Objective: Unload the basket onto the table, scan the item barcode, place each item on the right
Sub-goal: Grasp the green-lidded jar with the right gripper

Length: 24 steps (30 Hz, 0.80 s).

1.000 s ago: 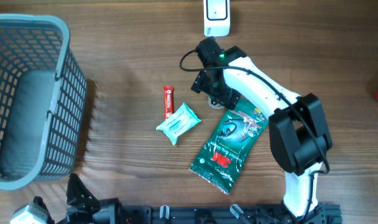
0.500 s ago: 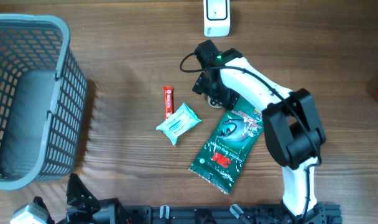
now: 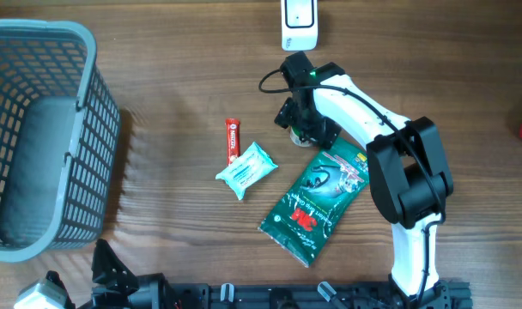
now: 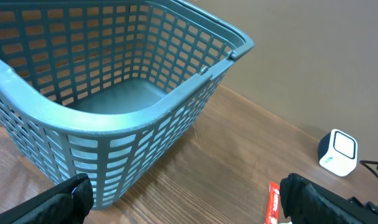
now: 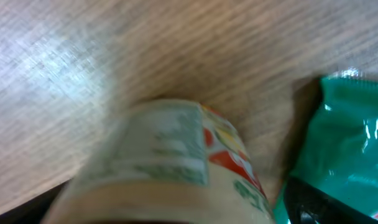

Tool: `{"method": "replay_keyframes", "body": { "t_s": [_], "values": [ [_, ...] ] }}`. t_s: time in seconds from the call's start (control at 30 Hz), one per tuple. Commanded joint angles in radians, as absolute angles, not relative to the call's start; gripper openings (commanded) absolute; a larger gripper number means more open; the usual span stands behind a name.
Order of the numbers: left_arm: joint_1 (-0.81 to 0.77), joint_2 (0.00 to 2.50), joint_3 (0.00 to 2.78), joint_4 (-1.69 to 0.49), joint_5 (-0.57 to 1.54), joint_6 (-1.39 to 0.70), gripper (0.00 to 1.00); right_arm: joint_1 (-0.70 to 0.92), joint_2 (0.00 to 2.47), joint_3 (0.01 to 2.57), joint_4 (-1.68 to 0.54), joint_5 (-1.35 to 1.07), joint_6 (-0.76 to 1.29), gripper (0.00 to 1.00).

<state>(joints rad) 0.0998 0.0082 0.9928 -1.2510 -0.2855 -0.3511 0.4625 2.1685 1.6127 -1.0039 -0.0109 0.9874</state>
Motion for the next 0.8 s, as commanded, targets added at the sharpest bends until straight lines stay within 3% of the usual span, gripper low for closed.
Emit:
{"method": "replay_keyframes", "body": {
  "t_s": [0.0, 0.53, 0.77],
  "values": [
    [0.096, 0.006, 0.995, -1.248, -0.278, -0.356, 1.00, 0.461, 2.178, 1.655, -1.028, -0.031, 0.968, 1.00],
    [0.096, 0.006, 0.995, -1.248, -0.278, -0.356, 1.00, 0.424, 2.177, 1.676, -0.987, -0.039, 0.965, 1.00],
    [0.096, 0.006, 0.995, -1.248, -0.278, -0.356, 1.00, 0.421, 2.246, 1.676, -0.974, -0.102, 0.950, 0.82]
  ]
}}
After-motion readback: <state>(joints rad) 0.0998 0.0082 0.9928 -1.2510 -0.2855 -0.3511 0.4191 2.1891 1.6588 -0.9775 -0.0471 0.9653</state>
